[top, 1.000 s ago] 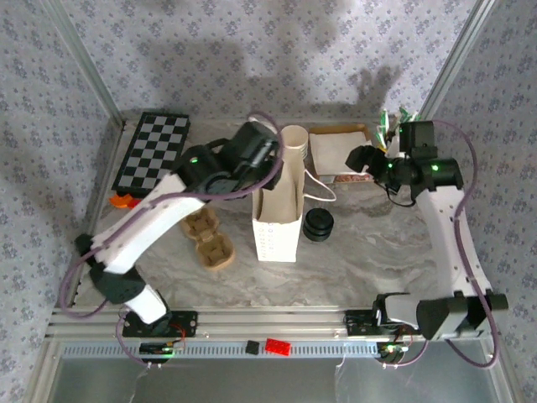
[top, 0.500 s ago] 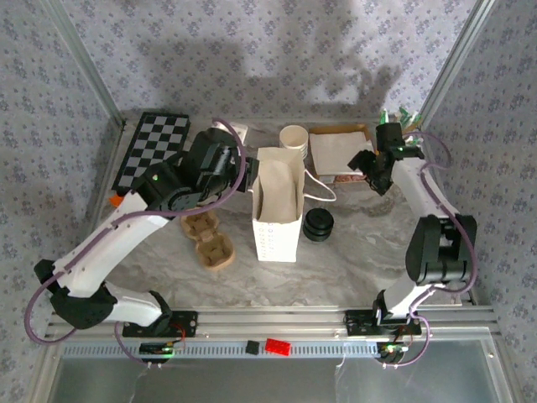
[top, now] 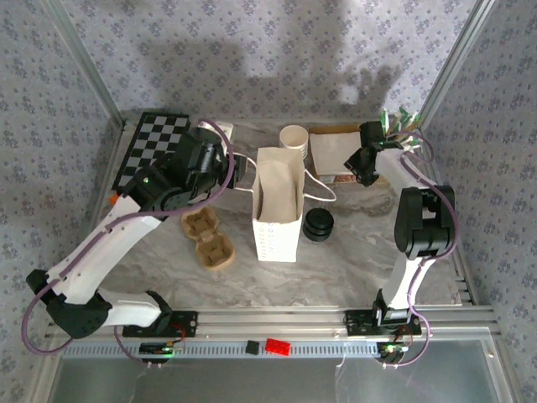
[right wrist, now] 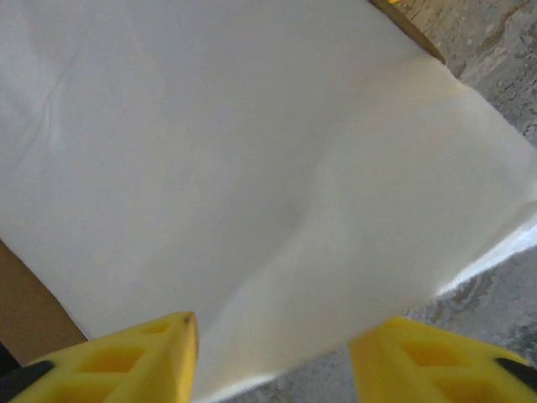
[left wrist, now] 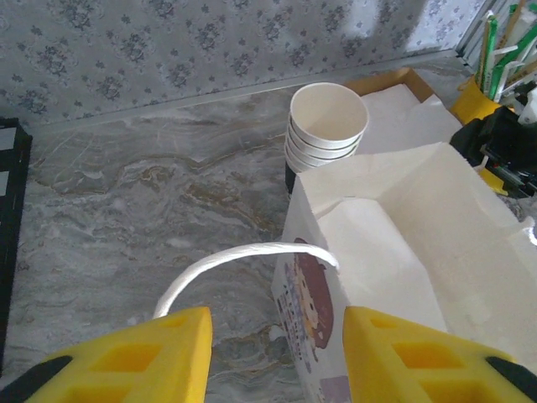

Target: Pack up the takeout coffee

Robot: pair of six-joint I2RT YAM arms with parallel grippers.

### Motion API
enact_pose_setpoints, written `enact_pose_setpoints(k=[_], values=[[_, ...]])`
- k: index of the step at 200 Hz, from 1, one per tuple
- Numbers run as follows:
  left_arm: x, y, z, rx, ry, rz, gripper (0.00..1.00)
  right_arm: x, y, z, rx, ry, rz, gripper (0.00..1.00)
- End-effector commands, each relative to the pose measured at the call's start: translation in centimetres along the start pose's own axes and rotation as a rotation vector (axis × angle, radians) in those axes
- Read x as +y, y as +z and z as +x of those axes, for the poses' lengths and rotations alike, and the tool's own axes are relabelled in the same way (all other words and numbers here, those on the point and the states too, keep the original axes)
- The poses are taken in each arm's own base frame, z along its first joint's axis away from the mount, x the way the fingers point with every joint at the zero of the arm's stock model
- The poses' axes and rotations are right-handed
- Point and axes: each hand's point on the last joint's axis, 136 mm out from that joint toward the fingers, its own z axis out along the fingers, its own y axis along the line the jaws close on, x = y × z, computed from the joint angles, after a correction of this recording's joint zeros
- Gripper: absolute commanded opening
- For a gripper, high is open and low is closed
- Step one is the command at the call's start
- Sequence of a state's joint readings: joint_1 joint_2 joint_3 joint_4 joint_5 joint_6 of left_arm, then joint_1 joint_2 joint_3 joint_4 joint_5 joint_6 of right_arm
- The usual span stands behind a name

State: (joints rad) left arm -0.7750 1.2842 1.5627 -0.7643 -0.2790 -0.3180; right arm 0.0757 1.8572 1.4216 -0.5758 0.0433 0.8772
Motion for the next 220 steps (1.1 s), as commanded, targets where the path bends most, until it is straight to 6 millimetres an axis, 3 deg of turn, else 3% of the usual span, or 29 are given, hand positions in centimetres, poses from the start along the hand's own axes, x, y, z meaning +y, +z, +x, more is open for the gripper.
enact_pose_setpoints(k=[1,27,52,104,154,220], values=[[0.0,-1.0,-1.3,-0.052,-0.011,0.032,0.45,0.5,0.0,-1.2,-0.044,0.019,0.008,0.45],[0.1,-0.7,-1.2,-0.045,-0.019,0.037,0.45,0.8,0.8,-0.8,-0.004,0.024,0.006,0.44],[0.2,-0.6,-1.2,-0.041,-0.024,0.038,0.45,1.1,0.7,-1.0,-0.014,0.018,-0.004,0.31],[0.1,-0.7,-1.4,-0.042,-0.033,0.05,0.45,2.8,-2.0,-1.4,-0.027,-0.001,-0.081,0.01],[0.1,-1.5,-1.8,-0.054,-0.025,0.055,0.46,4.6,-7.1,-2.0,-0.073,-0.022,-0.188,0.0],[-1.2,-3.1,-2.4,-0.061,0.017,0.138,0.57,5.3,-16.3,-1.5,-0.145,-0.084,-0.332,0.0]])
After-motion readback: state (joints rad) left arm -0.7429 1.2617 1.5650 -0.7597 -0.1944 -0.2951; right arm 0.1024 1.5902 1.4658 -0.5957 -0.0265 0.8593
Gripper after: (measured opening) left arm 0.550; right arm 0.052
